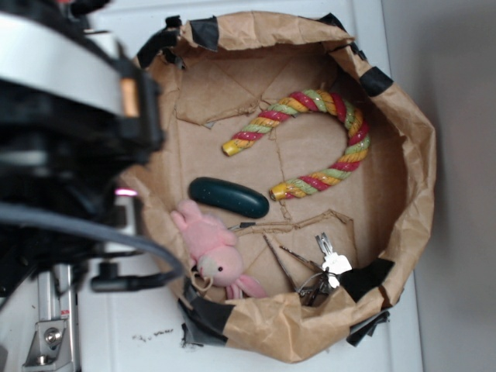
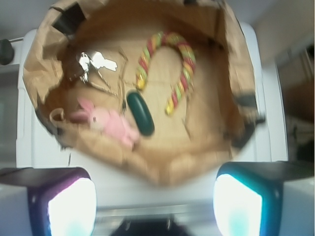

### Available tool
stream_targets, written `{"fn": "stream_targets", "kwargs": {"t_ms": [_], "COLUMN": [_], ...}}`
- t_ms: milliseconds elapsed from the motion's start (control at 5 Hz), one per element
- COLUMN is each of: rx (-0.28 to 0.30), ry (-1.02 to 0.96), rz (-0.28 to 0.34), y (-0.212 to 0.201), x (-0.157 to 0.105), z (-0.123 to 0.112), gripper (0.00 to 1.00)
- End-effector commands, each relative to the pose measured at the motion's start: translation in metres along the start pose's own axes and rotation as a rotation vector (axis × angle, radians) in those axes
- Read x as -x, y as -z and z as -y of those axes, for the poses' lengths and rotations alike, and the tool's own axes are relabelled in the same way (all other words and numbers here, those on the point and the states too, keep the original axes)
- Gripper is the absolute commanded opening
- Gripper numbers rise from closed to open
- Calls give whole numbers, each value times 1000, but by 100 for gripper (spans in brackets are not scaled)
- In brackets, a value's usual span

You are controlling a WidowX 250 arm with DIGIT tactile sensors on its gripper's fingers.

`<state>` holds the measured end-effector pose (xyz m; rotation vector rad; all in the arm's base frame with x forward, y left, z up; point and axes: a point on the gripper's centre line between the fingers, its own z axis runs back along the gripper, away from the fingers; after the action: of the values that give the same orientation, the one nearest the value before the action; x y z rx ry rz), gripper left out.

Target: Grab the multicolored rope.

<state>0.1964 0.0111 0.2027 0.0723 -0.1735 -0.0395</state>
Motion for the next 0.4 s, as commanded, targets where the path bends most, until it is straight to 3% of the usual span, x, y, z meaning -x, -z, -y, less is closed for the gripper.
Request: {"fn": "stream_targets", "kwargs": {"t_ms": [0, 200], "rx": [-34, -26], "ry": [335, 511], "rz": [65, -5], "y": [60, 92], "x": [-52, -62], "z": [-6, 6], "gripper": [100, 100]}}
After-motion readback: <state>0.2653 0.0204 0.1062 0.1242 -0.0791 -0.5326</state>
